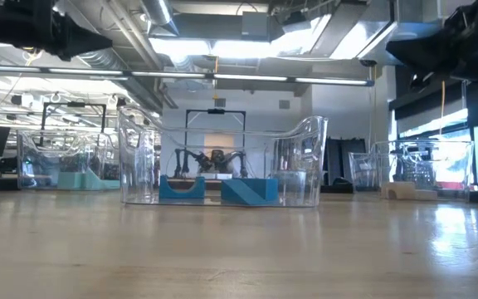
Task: Sort & place blocks by color
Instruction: Return to Home Position
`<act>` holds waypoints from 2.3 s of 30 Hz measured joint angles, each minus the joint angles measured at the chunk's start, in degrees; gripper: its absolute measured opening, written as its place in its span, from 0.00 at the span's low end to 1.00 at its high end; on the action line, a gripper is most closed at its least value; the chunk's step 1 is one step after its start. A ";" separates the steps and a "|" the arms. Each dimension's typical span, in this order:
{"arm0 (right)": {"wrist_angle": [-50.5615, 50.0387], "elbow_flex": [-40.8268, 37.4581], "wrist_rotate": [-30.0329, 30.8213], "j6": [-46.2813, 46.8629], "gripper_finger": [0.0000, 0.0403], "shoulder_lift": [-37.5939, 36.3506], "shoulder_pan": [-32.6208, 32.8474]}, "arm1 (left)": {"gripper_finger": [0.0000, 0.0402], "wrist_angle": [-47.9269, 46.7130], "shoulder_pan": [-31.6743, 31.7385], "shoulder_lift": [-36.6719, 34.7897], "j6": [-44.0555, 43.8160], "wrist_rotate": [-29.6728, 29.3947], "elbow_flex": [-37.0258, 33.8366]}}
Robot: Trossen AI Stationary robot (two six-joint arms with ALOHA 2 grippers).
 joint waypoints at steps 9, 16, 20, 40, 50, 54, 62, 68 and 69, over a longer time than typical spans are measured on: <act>-3.15 0.02 0.10 -2.77 0.00 0.04 0.00 | 0.00 0.11 0.02 0.00 -0.40 0.00 -3.74; -7.74 0.02 0.11 -2.69 0.00 0.04 0.00 | 0.00 3.52 0.02 0.04 -1.80 -0.01 -9.32; -8.63 0.02 0.11 -0.32 0.00 0.04 0.00 | 0.00 11.42 0.02 0.00 -1.89 0.07 -14.04; -13.43 0.07 0.70 1.62 0.00 0.52 0.00 | 0.00 8.36 0.05 0.93 -4.63 -1.25 -15.74; -13.33 0.07 0.68 7.47 0.00 0.52 0.00 | 0.00 8.45 0.00 0.96 -8.37 0.35 -15.74; -13.33 0.07 0.68 7.41 0.00 0.52 -0.02 | 0.00 8.54 0.00 0.96 -11.99 0.03 -15.74; -13.33 0.07 0.66 7.38 0.00 0.52 0.00 | 0.00 8.58 0.00 0.96 -12.02 0.03 -15.74; -13.33 0.07 0.64 7.35 0.00 0.52 -0.02 | 0.00 8.61 0.00 0.96 -12.01 0.02 -15.74; -13.33 0.07 0.64 7.41 0.00 0.52 0.00 | 0.00 8.61 0.00 0.96 -12.01 0.00 -15.74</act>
